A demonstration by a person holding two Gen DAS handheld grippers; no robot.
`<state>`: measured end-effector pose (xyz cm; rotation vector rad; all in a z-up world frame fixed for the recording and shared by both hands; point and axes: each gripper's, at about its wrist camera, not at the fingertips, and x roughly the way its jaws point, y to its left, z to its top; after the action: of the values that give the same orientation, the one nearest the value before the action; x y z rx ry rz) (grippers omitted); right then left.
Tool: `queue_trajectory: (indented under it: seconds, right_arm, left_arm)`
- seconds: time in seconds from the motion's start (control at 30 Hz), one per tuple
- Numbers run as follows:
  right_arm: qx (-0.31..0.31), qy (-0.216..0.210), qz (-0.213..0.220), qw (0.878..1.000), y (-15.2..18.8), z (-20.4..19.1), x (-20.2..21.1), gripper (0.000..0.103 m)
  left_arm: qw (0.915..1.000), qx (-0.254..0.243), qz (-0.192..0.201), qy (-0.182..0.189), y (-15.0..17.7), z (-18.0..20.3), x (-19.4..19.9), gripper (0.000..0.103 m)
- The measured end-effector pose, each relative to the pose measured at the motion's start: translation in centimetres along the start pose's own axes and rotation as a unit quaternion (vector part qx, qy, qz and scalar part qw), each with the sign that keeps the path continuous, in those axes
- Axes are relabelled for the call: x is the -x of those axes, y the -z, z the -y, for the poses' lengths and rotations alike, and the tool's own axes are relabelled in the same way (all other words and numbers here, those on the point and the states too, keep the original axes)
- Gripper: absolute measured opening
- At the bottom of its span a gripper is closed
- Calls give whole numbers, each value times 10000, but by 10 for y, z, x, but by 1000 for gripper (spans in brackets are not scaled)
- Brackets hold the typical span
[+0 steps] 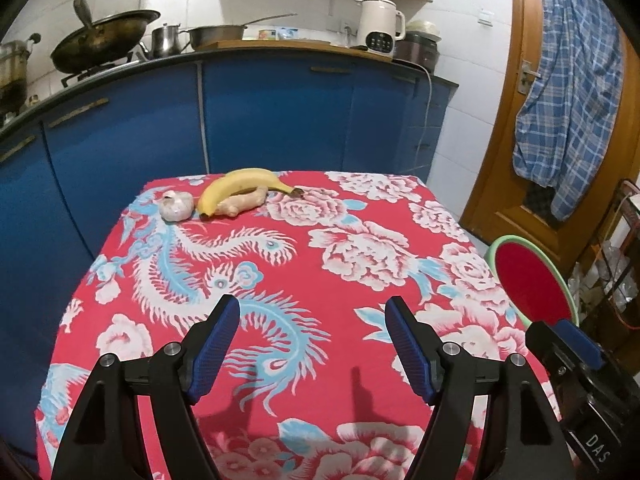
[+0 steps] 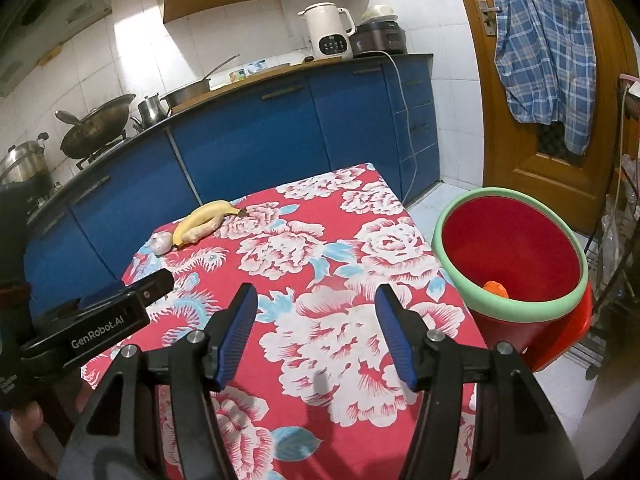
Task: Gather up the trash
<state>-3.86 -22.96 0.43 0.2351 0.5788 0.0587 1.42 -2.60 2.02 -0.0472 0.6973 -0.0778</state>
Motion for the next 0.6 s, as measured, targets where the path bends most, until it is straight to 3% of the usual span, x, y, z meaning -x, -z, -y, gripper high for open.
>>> queue_trajectory:
  seconds: [0.6]
  right_arm:
    - [-8, 10, -52, 10000, 2, 1, -3, 62]
  left_arm:
    - [10000, 42, -3, -23, 2, -4, -2, 76]
